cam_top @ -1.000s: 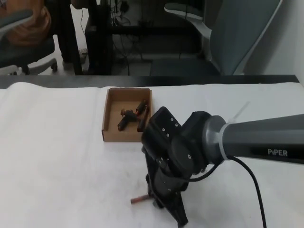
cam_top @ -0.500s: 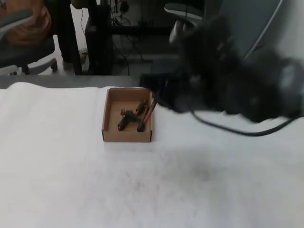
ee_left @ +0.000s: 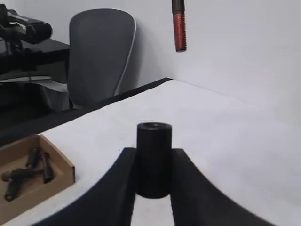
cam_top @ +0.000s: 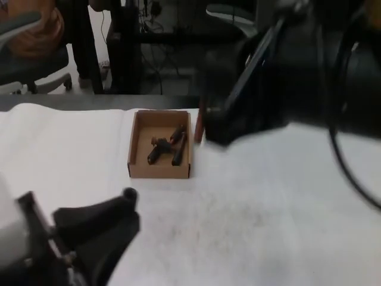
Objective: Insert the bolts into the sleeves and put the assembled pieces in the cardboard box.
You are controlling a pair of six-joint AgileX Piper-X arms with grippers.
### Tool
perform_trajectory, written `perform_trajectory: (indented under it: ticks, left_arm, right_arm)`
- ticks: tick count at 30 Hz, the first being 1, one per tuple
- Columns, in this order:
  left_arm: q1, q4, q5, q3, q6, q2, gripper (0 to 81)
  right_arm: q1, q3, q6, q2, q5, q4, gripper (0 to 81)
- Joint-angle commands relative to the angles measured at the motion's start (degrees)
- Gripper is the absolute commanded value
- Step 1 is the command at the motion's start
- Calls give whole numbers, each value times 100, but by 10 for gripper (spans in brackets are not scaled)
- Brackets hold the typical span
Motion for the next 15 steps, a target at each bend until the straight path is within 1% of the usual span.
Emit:
perform_trajectory:
  ticks: [1,3,6,8,13,15]
  left_arm:
    - [6,-381,117,7,-82,412,18]
    - [6,-567,148,7,-252,633,18]
    - [6,-1006,179,7,-751,892,18]
    - [6,-1399,358,7,-1008,984,18]
    - [6,-1760,467,7,-1054,1157,18]
    - [6,-1760,614,7,-1200,1168,18]
  right_arm:
    - [365,-23,-136,93,385,155,6]
    - [517,-23,-133,140,525,143,6]
    - [626,-23,-133,174,594,29,6]
    - [658,9,-133,186,645,-58,6]
    - [657,76,-181,216,797,-253,6]
    - [657,76,-181,248,839,-424,6]
